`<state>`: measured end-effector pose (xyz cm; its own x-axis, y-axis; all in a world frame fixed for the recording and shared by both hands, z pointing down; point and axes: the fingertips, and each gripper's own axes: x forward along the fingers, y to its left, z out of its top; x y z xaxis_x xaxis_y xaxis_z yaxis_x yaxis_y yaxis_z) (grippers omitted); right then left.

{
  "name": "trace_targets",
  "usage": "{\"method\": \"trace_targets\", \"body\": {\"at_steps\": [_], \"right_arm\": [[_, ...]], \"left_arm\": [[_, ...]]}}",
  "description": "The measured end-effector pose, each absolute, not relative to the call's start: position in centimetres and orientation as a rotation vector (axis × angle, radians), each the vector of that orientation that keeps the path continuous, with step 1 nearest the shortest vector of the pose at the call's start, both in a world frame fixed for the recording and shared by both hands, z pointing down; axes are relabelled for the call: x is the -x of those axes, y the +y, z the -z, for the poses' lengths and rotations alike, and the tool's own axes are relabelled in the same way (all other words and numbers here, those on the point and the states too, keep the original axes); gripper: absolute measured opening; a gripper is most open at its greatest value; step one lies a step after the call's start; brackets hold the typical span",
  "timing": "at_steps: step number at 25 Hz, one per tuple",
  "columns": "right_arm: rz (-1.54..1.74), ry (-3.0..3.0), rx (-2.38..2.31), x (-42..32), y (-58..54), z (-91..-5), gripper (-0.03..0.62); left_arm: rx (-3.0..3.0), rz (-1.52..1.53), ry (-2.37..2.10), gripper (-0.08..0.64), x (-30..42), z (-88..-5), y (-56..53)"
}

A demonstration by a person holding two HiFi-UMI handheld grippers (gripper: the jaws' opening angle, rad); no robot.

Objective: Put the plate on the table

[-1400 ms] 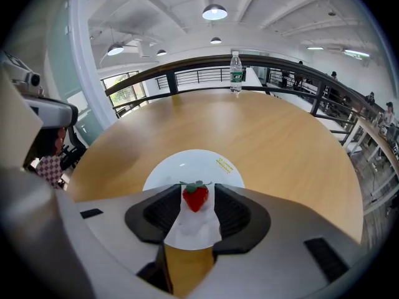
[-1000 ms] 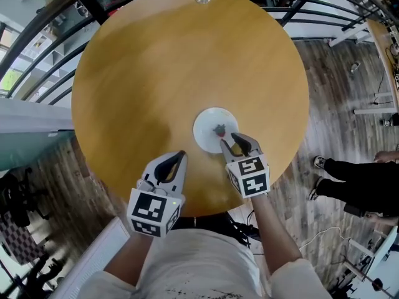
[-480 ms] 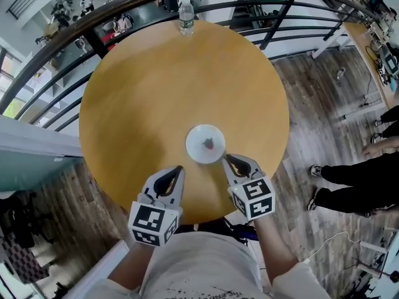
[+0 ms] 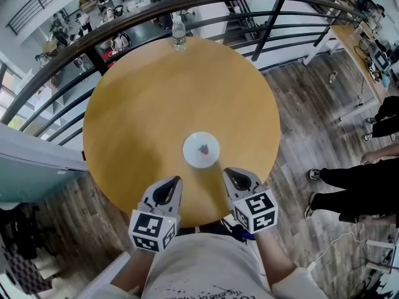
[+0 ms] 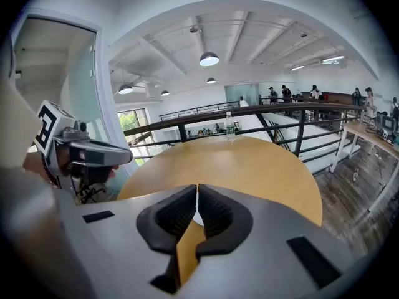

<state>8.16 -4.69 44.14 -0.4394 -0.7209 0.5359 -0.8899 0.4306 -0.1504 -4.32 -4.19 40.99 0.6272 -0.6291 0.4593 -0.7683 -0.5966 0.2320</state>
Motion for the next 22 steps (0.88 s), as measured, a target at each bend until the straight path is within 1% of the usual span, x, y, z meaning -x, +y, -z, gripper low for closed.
{"method": "trace_targets", "body": {"at_steps": [3,22], "right_arm": [[-0.599,-2.302,-1.378,-8.2,-4.1,-44.0,0.025],[-0.618,-2.318,-1.416,-8.7,-1.7,-42.7,0.025]], "left_arm": [[-2.440,-0.465,-1.105,0.023,4.3,-40.9,-3.6],[-2.467,-0.469,-1.085,0.023,4.3,-40.0,-1.3]]}}
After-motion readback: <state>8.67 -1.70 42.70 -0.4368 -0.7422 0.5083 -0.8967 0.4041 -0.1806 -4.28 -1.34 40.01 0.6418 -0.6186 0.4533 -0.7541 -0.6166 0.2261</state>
